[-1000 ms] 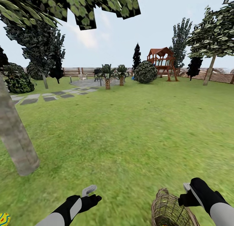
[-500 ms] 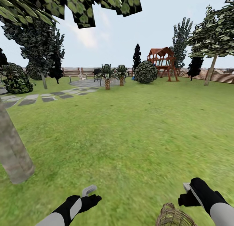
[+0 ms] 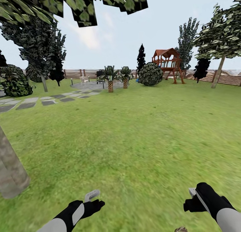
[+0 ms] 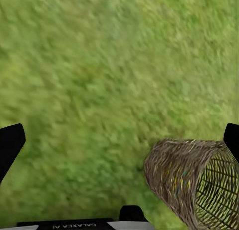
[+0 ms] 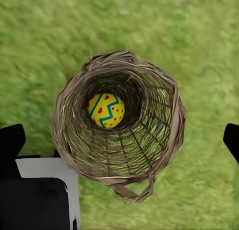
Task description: Take the three Easter eggs out of the wicker basket on the lawn in the garden, then place them on the lawn next to a single tree (choose any tree) so that all three eggs are next to the same tree and none are left in the basket.
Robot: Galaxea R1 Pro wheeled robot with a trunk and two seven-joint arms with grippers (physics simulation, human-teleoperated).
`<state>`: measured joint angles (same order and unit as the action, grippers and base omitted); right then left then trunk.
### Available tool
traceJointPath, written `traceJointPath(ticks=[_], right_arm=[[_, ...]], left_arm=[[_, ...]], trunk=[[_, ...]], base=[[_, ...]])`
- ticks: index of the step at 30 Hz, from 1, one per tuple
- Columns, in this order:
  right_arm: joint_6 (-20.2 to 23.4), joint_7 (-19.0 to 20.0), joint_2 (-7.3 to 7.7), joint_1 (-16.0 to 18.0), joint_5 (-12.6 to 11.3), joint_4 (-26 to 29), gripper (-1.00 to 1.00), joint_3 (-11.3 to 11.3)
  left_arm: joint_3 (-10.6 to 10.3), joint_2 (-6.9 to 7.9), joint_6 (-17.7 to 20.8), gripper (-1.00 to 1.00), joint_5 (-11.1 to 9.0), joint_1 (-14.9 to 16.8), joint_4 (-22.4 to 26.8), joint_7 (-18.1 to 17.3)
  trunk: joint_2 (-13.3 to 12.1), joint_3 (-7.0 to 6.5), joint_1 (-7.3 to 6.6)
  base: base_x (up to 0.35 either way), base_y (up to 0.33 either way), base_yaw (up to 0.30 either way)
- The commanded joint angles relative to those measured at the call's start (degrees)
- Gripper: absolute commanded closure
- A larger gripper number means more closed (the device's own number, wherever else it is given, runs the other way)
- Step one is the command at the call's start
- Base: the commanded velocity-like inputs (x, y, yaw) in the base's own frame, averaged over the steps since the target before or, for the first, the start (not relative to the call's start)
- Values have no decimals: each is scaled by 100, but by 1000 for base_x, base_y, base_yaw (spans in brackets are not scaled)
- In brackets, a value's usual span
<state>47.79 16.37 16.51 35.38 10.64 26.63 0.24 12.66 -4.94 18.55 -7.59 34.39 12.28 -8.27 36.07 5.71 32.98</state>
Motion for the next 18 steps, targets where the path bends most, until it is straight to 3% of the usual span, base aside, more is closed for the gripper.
traceJointPath(ticks=[1,15,18], right_arm=[[19,50,2,4,58,8,-100,2],[19,50,2,4,62,8,-100,2],[19,50,2,4,61,8,-100,2]], left_arm=[[17,0,43,-100,-60,4,11,0],[15,-7,-167,-100,-53,0,-15,-7],[16,-7,-164,-100,-55,-2,-17,-4]], trunk=[[8,11,5],[8,11,5],[128,64,71]], base=[[231,0,0],[23,0,0],[0,0,0]])
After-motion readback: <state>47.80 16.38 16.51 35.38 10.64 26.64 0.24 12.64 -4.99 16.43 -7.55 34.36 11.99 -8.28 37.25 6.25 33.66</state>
